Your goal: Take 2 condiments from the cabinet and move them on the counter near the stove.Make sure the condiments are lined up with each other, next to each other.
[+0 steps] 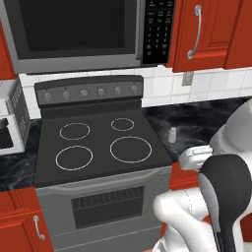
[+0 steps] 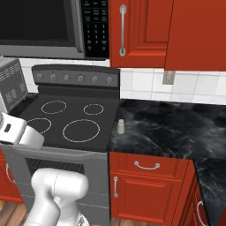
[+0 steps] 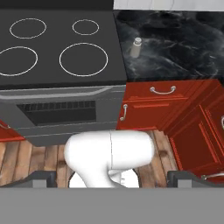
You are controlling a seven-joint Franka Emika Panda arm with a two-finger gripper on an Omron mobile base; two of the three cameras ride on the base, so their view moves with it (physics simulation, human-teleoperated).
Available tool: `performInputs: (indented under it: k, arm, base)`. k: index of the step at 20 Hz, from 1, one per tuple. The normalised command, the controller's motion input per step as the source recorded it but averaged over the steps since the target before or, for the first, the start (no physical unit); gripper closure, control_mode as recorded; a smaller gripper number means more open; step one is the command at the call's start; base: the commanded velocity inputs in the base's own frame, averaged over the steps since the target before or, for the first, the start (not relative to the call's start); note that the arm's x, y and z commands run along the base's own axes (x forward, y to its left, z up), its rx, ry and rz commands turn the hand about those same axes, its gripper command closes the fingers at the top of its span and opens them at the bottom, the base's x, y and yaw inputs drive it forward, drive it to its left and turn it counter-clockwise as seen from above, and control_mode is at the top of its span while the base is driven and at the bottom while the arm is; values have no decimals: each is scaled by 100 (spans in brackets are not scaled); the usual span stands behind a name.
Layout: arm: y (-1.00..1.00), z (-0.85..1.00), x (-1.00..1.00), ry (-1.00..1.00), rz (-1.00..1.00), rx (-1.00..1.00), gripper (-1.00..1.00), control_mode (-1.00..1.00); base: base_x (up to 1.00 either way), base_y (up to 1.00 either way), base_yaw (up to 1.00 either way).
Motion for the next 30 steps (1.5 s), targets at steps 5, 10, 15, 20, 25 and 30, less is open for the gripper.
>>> performInputs:
  k: [5, 10, 15, 20, 25, 30]
  arm:
    - [0, 1, -15, 1, -2, 0, -100, -100]
    - [1, 0, 0, 0, 0, 0, -100, -100]
    - [12, -8, -7, 0, -5, 0, -100, 100]
    - [0, 0, 0, 0, 0, 0, -100, 100]
    - [0, 0, 0, 0, 0, 0, -100, 100]
    - [0, 0, 0, 0, 0, 0, -100, 100]
  base:
    - [0, 0, 0]
    - [0, 0, 0]
    - [-6, 19, -7]
    - [-3, 63, -38]
    - [0, 43, -56]
    - [1, 12, -69]
